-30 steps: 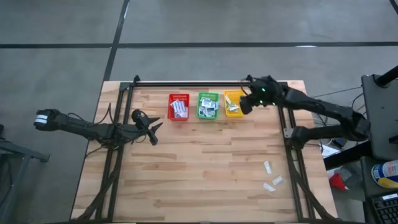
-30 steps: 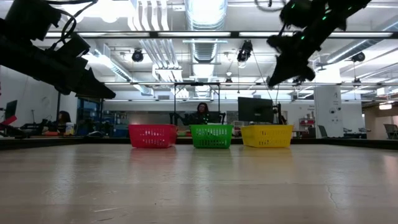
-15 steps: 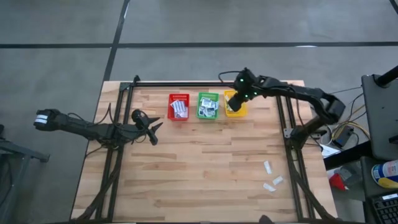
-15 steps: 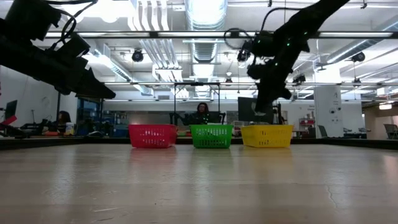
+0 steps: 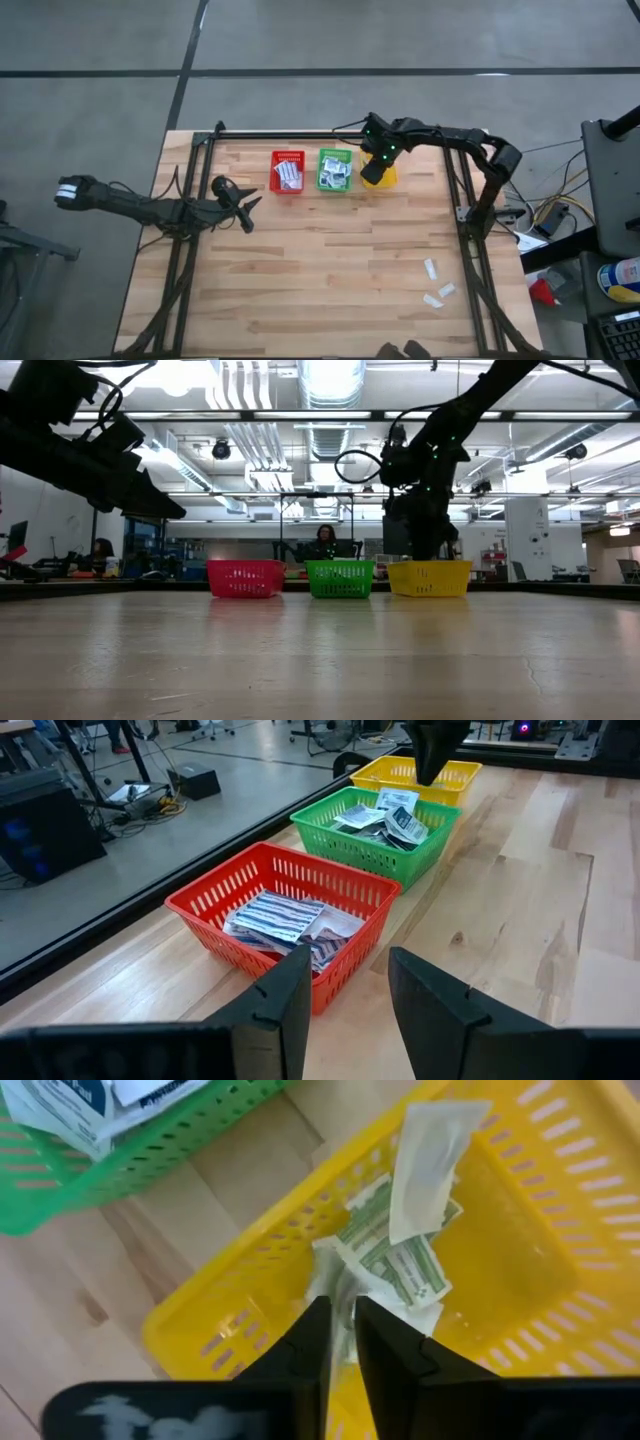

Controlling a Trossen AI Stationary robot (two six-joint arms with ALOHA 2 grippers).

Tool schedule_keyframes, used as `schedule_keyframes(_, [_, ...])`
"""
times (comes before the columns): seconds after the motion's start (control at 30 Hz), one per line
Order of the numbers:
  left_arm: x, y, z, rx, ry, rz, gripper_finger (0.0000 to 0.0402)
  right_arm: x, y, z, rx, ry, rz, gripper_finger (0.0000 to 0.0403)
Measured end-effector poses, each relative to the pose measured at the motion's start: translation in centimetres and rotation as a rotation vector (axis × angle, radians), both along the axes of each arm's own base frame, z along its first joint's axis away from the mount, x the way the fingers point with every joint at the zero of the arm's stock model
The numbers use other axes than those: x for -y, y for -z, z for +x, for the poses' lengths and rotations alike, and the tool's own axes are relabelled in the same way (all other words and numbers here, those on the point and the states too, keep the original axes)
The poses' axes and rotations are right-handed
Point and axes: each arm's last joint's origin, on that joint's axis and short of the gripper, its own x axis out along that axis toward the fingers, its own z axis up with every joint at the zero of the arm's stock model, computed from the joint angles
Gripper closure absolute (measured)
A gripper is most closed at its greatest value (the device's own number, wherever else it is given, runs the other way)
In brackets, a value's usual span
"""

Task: Pick & Place First Aid Supplies
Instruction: Put the green bandage into the yellow basket

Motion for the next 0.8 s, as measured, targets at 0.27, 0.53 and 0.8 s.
schedule_keyframes(0.27, [0.0,0.0,0.0,-0.003,0.000,0.000,0.0268,-0.1,-0.4,-0.3,-0.012,0.008,0.002,0.0288])
schedule_keyframes(0.53, [0.0,0.1,0.0,-0.013,0.001,0.003,0.0268,-2.7,-3.6,-1.7,-0.003,-0.069,-0.027,0.0278])
schedule_keyframes(0.8, [0.0,0.1,0.0,-0.015,0.000,0.002,0.0268,-10.9,-8.3,-5.9,0.161,-0.137,-0.065,0.0310])
